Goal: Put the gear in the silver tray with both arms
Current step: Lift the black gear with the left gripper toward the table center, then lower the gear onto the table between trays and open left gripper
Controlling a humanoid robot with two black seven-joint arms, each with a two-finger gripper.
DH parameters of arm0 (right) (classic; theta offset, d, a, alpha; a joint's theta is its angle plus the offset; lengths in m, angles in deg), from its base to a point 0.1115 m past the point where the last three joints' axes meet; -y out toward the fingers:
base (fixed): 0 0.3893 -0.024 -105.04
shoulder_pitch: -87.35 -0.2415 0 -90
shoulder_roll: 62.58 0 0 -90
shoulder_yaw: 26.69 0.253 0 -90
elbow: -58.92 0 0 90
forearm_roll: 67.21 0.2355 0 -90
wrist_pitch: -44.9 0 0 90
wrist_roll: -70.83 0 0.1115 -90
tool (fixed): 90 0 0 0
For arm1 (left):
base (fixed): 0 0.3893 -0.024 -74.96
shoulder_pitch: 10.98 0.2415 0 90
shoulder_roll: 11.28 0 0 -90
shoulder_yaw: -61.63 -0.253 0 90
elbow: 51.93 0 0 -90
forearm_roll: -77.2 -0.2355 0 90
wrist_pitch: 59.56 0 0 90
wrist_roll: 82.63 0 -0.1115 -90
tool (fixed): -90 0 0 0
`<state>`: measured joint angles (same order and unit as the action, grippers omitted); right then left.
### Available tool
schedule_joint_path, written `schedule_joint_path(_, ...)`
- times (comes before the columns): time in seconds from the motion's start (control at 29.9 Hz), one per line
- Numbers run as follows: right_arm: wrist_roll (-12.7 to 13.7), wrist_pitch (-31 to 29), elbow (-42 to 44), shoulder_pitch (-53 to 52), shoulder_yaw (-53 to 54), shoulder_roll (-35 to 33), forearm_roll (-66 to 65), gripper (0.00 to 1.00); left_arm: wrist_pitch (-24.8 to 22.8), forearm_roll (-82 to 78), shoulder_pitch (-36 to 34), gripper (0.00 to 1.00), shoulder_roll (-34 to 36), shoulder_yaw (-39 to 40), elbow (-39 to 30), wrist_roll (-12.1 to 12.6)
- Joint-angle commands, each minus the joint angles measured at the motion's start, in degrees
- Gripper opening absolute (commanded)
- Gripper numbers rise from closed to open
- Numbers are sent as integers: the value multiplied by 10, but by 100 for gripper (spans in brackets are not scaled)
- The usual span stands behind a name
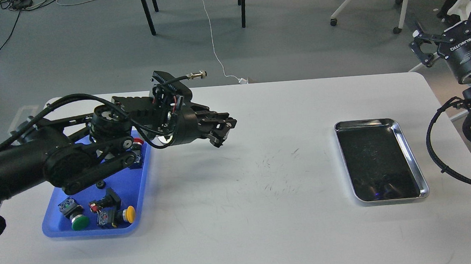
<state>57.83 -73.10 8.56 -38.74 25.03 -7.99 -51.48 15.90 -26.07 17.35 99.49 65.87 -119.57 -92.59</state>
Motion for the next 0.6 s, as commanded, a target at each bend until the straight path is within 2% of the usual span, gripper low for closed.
schedule_joint_path(0.0,0,0,-8,-2,0,0,0,99,0,-22,1,18,-53,-34,8,13)
schedule_joint_path(0.17,0,0,-12,-1,-1,-9,0,99,0,-36,6,18,-98,-61,46,22)
schedule_joint_path(0.57,0,0,-22,0,-9,-12,-5,99,0,-84,29,19,-158,-66,119,22)
